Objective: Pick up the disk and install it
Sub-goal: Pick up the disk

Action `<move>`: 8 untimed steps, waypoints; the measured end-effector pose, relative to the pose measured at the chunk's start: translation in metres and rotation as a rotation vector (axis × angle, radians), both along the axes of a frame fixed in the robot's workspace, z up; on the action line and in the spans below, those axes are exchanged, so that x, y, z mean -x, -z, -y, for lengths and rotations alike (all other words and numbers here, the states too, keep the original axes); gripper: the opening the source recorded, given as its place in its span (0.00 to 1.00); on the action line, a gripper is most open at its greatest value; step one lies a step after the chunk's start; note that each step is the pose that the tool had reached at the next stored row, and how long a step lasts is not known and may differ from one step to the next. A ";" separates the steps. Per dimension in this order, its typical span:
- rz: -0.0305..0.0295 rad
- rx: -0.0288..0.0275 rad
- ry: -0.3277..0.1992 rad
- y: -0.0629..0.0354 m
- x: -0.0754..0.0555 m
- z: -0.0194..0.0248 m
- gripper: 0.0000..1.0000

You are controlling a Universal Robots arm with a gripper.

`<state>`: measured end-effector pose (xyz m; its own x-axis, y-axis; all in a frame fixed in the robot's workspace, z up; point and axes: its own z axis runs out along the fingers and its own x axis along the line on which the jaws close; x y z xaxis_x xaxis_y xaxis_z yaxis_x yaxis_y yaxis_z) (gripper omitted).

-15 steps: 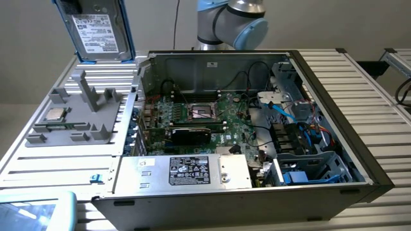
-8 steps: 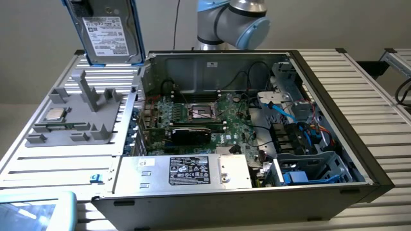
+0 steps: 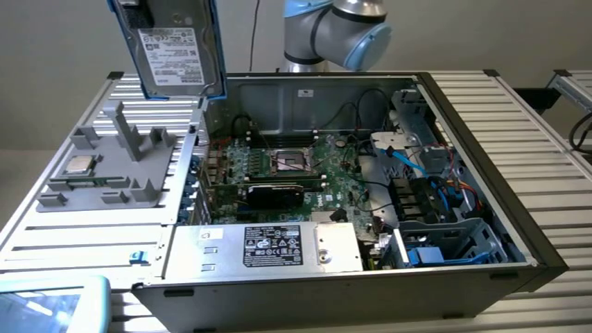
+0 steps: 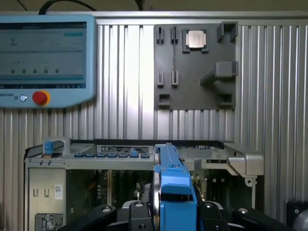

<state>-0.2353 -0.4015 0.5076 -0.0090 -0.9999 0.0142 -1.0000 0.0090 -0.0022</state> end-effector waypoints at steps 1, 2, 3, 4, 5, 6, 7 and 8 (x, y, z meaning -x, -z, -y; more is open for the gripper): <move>-0.0002 0.0001 0.000 -0.0003 -0.003 0.0015 0.37; 0.0000 -0.0001 0.000 -0.0004 -0.007 0.0030 0.37; 0.0001 -0.0002 0.000 -0.0004 -0.011 0.0043 0.37; 0.0000 -0.0001 0.000 -0.0005 -0.015 0.0057 0.37; 0.0000 -0.0002 0.000 -0.0005 -0.019 0.0074 0.37; 0.0001 -0.0004 0.000 -0.0005 -0.023 0.0091 0.37; 0.0001 -0.0005 0.000 -0.0005 -0.028 0.0106 0.37; 0.0000 -0.0004 0.000 -0.0005 -0.032 0.0120 0.37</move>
